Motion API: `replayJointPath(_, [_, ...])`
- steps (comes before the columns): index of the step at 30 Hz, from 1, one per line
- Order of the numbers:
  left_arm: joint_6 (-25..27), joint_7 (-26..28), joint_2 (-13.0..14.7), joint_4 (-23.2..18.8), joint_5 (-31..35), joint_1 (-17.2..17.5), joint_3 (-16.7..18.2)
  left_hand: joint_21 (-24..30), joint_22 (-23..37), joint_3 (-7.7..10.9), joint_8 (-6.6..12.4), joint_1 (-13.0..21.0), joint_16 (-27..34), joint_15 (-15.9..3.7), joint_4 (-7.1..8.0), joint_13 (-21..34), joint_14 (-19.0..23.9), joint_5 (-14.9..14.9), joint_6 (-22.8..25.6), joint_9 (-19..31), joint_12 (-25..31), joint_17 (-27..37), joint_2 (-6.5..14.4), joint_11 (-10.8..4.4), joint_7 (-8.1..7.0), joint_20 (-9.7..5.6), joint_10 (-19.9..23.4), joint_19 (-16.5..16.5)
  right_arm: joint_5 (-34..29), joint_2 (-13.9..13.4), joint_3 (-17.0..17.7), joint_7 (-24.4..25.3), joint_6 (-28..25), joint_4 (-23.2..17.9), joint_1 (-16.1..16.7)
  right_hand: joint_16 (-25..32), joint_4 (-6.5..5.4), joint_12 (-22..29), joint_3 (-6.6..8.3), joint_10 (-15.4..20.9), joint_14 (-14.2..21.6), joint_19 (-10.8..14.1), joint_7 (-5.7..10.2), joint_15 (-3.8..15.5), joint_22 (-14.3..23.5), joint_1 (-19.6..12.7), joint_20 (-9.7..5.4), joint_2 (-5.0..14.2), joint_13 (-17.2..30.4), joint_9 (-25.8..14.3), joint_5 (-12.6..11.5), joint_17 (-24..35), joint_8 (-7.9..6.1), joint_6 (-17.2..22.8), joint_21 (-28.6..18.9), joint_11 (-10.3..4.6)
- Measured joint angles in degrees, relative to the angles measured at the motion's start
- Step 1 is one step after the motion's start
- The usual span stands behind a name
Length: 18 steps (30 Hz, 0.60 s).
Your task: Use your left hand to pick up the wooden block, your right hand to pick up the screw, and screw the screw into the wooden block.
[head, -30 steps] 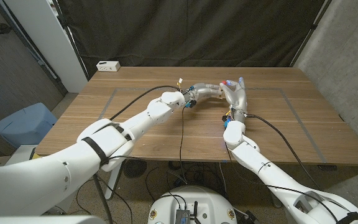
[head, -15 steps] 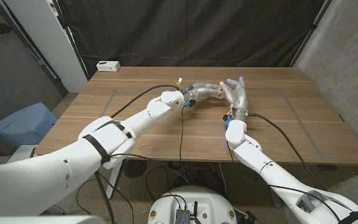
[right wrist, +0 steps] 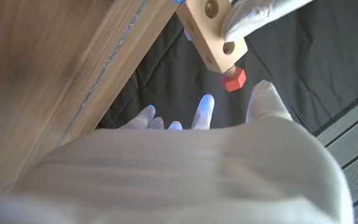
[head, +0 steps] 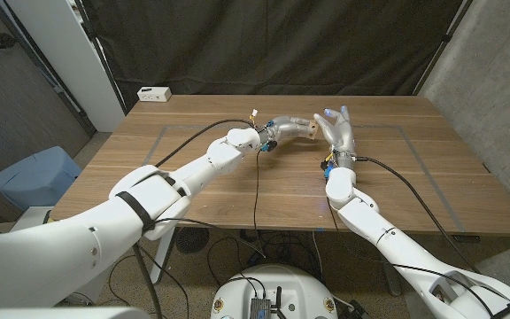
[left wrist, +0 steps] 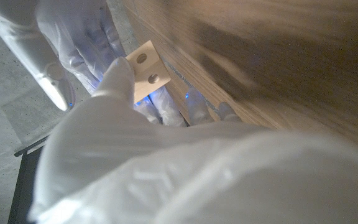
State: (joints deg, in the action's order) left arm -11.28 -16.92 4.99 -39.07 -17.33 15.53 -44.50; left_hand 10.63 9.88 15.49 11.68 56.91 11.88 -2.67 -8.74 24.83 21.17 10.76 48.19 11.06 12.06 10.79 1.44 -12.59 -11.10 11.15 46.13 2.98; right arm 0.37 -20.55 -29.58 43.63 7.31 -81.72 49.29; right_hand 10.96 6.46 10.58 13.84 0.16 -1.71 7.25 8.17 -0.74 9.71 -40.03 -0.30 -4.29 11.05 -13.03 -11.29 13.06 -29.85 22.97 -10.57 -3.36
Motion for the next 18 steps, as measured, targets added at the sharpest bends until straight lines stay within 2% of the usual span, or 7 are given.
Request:
replayJointPath(4, [-0.70, -0.31, 0.00, 0.00, 0.04, 0.00, 0.00, 0.00, 0.00, 0.00, 0.00, 0.00, 0.00, 0.00, 0.00, 0.00, 0.00, 0.00, -0.09, 0.02, 0.00, 0.00, 0.00, 0.00, -0.08, 0.00, 0.00, 0.00, 0.00, -0.82, 0.24, 0.00, 0.00, -1.16, 0.19, 0.00, -0.04, 0.00, 0.04, -0.19, -0.28, 0.00, -0.09, -0.28, 0.00, 0.29, 0.00, 0.16, 0.00, 0.26, 0.00, 0.00, 0.22, -0.50, 0.00, 0.19])
replayJointPath(5, [-1.06, -0.46, 0.00, 0.00, 0.06, 0.00, 0.00, 0.00, 0.00, 0.00, 0.00, 0.00, 0.00, 0.00, 0.00, 0.00, 0.00, 0.00, -0.09, 0.02, 0.00, 0.00, 0.00, 0.00, -0.08, 0.00, 0.00, 0.00, 0.31, -1.39, 0.40, -1.93, -2.05, -1.90, 0.29, 0.00, -0.04, 0.00, 0.04, -0.16, -0.28, 0.00, -0.14, -0.28, 0.00, 0.29, 0.00, 0.16, 0.00, 0.26, 0.00, 0.00, 0.21, -0.80, 0.00, 0.22])
replayJointPath(6, [-1.47, -0.67, -0.24, 1.69, 0.09, -0.62, 0.02, 0.00, 0.00, 0.00, -0.01, 0.00, 0.00, 0.00, 0.00, 0.00, 0.00, 0.00, -0.09, 0.02, 0.00, 0.00, 0.00, 0.00, -0.08, 0.00, 0.00, 0.00, 0.36, -1.78, 0.50, -2.14, -2.20, -2.32, 0.38, 0.00, -0.04, 0.00, 0.04, 0.05, -0.49, -0.10, -0.07, -0.49, 0.00, 0.30, 0.10, 0.16, 0.00, 0.25, 0.00, 0.00, 0.47, -0.90, 0.00, 0.43])
replayJointPath(18, [-3.66, -1.47, -0.89, 4.08, 0.26, -1.44, 0.13, 0.00, 0.00, -0.06, -0.02, 0.00, 0.00, 0.00, -0.06, 0.00, 0.00, 0.00, -0.10, 0.01, 0.00, 0.00, 0.00, 0.00, -0.08, 0.00, 0.00, 0.00, 0.78, -5.35, 1.39, -5.64, -4.16, -6.47, 1.29, 0.00, -0.27, 0.45, -0.20, 0.23, -0.80, 0.23, -0.79, -0.80, 0.00, 1.30, 0.42, 0.36, 0.00, 0.53, 0.00, -0.30, 1.06, -1.61, -0.29, 1.24])
